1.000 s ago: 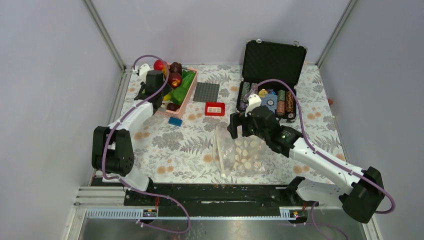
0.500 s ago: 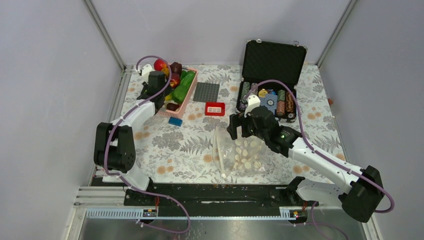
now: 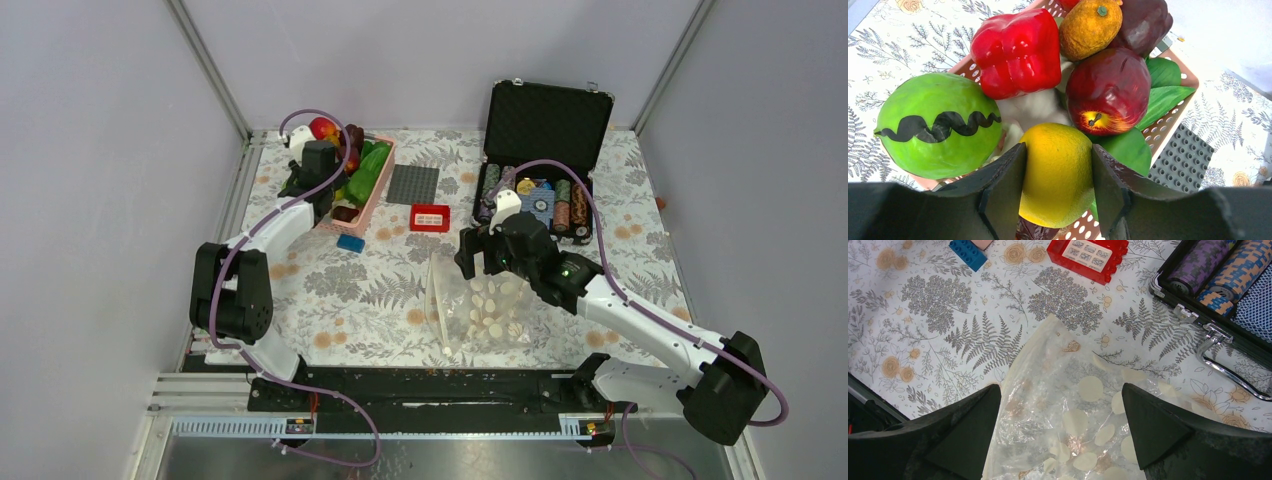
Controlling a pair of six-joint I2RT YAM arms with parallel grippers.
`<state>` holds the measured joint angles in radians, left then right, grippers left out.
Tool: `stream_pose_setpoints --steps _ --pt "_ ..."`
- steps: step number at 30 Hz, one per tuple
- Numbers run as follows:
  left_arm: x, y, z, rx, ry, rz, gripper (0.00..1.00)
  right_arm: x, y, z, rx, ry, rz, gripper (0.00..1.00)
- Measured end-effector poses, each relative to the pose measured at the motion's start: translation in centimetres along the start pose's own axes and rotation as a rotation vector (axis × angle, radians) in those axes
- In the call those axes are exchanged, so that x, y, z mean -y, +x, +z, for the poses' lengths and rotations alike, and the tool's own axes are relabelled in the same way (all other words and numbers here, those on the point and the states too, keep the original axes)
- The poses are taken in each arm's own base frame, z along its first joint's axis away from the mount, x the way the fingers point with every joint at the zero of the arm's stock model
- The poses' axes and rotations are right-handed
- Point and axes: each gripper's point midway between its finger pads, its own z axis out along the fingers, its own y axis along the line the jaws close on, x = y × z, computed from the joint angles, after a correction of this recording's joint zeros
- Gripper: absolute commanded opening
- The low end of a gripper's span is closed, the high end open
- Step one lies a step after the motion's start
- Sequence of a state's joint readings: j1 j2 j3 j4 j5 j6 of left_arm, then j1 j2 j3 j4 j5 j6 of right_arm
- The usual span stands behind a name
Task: Open the zip-top bag and remove the fake food
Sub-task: Place the fake fruit in the bin.
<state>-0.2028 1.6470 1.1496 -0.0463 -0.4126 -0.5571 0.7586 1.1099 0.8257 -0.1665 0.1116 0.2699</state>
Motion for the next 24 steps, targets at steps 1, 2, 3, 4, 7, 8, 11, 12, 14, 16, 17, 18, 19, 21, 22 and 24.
stream_pose_setpoints --steps 1,2,3,4,7,8,11,12,14,16,17,18,19,21,22,24 --pt "0.01 0.0 -0.02 0.0 0.0 0.001 0.55 0.02 0.02 0.01 0.0 0.0 0.0 1.0" --pt "0.08 0.03 -0.05 0.001 0.001 0.004 0.58 0.02 0.02 0.01 0.0 0.0 0.0 1.0" --pt "0.14 0.07 -0.08 0.001 0.001 0.005 0.59 0.04 0.07 0.02 -0.001 0.001 0.0 1.0" --pt "0.18 0.11 -0.1 0.0 0.002 0.006 0.59 0.05 0.11 0.02 -0.002 0.001 0.0 1.0" --pt "0.17 0.28 -0.16 -0.006 0.0 0.01 0.61 0.08 0.24 0.05 -0.005 0.002 0.0 1.0" --pt "0.12 0.33 -0.17 -0.007 -0.002 0.012 0.61 0.08 0.24 0.05 -0.005 0.002 0.0 1.0" --pt "0.07 0.41 -0.17 -0.01 -0.003 0.013 0.62 0.08 0.25 0.06 -0.005 0.001 0.0 1.0" --pt "0.08 0.39 -0.18 -0.01 -0.003 0.013 0.63 0.08 0.26 0.06 -0.005 0.001 0.0 1.0" --pt "0.06 0.42 -0.17 -0.01 -0.004 0.013 0.63 0.08 0.27 0.08 -0.006 0.001 0.0 1.0" --pt "0.06 0.41 -0.18 -0.01 -0.004 0.013 0.63 0.08 0.24 0.11 -0.004 0.001 0.0 1.0" --pt "0.05 0.41 -0.18 -0.01 -0.004 0.013 0.62 0.07 0.24 0.13 -0.005 0.001 0.0 1.0" --pt "0.03 0.41 -0.18 -0.01 -0.005 0.013 0.61 0.06 0.22 0.13 -0.004 0.001 0.0 1.0" --pt "0.02 0.41 -0.18 -0.01 -0.006 0.014 0.6 0.05 0.18 0.14 -0.002 0.0 0.001 1.0" --pt "0.01 0.41 -0.18 -0.01 -0.006 0.014 0.56 0.02 0.1 0.15 0.001 -0.001 0.001 1.0" --pt "0.0 0.4 -0.18 -0.009 -0.007 0.014 0.54 0.01 0.08 0.17 0.002 -0.001 0.001 1.0" --pt "-0.05 0.36 -0.17 -0.007 -0.01 0.014 0.52 -0.02 -0.01 0.18 0.006 -0.002 0.001 1.0"
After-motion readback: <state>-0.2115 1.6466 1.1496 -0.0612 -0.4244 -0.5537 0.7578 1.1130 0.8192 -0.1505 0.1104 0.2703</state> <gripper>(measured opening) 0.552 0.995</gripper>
